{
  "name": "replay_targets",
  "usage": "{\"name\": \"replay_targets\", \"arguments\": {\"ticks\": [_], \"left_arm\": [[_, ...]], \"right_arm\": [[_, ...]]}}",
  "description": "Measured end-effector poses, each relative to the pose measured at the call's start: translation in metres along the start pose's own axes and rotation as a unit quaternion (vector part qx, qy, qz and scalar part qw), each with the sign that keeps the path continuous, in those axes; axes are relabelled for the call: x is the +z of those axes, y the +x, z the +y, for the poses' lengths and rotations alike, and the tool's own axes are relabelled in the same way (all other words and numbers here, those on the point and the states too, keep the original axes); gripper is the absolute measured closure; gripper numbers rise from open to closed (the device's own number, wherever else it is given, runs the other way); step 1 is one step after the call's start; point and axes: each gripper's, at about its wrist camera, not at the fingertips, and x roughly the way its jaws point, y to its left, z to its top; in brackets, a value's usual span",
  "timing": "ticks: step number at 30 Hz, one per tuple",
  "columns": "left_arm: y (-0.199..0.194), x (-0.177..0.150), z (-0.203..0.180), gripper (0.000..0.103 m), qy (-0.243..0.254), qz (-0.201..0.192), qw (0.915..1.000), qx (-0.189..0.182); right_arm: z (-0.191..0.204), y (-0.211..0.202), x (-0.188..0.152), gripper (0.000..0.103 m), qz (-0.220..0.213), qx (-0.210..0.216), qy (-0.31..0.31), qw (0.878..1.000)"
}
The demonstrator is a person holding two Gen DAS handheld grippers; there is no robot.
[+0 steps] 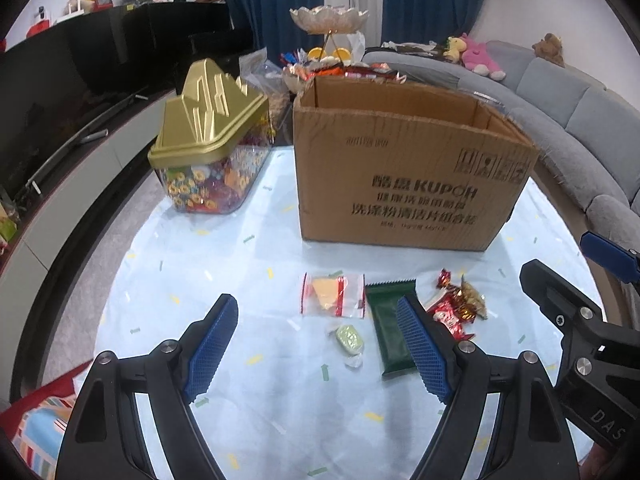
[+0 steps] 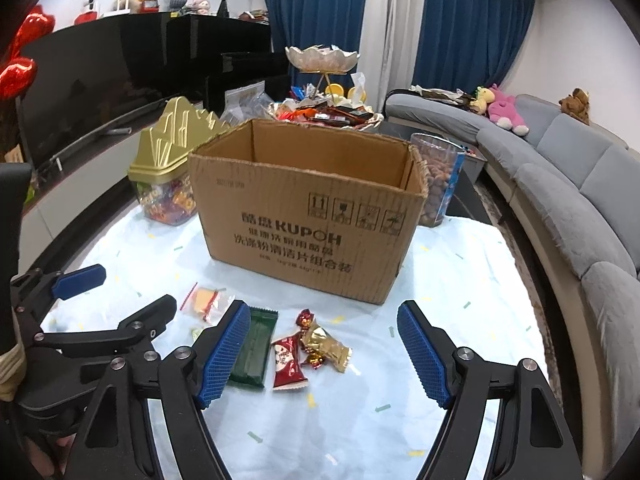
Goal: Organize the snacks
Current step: 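Grasp red-white wrapped candy with right gripper while left gripper grasps pale green candy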
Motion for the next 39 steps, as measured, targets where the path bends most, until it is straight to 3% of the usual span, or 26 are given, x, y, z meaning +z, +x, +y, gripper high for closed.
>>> {"name": "replay_targets", "arguments": {"ticks": [6,14,32,39], "left_arm": [[0.016,-0.015,-0.006,0.024,0.004,0.016,0.9998,0.005],[0.036,-0.024,-0.01,0.029,0.014,0.03,0.9994,0.01],[0.07,-0.025,-0.011,0.04,-0.008,0.06,0.9982,-0.003],[0.084,-0.026,-0.01,0.05,-0.02,0.082,0.9964,-0.011]], "right_arm": [[0.002,0.012,-0.014,0.033,0.006,0.008,-0.01,1.0],[0.003,0.031,-0.03,0.051,0.022,0.022,-0.027,0.999],[0.012,0.064,-0.051,0.06,0.053,0.072,-0.049,0.995],[0.014,0.078,-0.053,0.071,0.068,0.083,-0.048,0.993]]}}
